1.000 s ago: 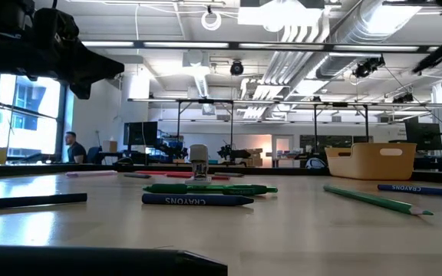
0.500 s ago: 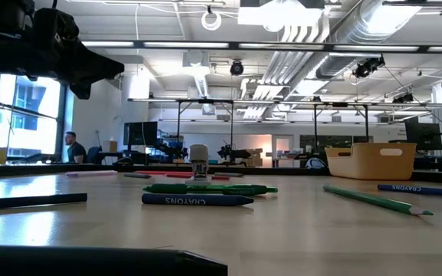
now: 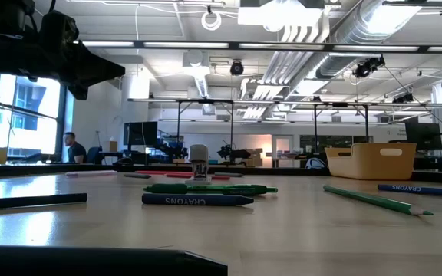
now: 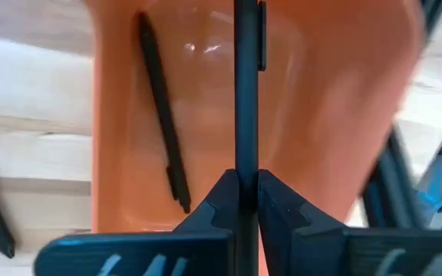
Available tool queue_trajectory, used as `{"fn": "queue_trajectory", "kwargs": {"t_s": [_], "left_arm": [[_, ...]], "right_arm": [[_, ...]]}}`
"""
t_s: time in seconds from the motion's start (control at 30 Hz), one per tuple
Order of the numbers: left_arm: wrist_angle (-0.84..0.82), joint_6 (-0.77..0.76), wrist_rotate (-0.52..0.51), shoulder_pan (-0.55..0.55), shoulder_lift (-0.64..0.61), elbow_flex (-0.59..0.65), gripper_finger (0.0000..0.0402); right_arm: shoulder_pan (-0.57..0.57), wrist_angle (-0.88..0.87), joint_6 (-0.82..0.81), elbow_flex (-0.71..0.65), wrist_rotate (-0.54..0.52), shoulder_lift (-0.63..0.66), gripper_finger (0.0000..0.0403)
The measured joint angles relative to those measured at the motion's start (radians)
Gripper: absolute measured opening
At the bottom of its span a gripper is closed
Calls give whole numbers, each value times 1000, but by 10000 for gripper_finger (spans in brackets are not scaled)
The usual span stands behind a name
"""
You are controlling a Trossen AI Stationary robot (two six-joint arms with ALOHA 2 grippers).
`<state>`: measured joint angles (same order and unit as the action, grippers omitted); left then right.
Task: Sort crayons/erasers/pens/pencils in bins
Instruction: Put the black pen into the orange bin
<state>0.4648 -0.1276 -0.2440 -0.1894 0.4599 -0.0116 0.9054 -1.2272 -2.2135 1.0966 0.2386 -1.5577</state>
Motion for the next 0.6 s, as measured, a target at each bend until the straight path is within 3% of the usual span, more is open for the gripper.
{"fn": "queue_trajectory", "kwargs": {"t_s": [0.4,0.6], "left_arm": [[0,0,-2,0,0,0,0],[0,0,-2,0,0,0,0]], "right_arm": [[-3,100,60,0,-27,-137,13],[-28,115,101,0,-13,-142,64]]}}
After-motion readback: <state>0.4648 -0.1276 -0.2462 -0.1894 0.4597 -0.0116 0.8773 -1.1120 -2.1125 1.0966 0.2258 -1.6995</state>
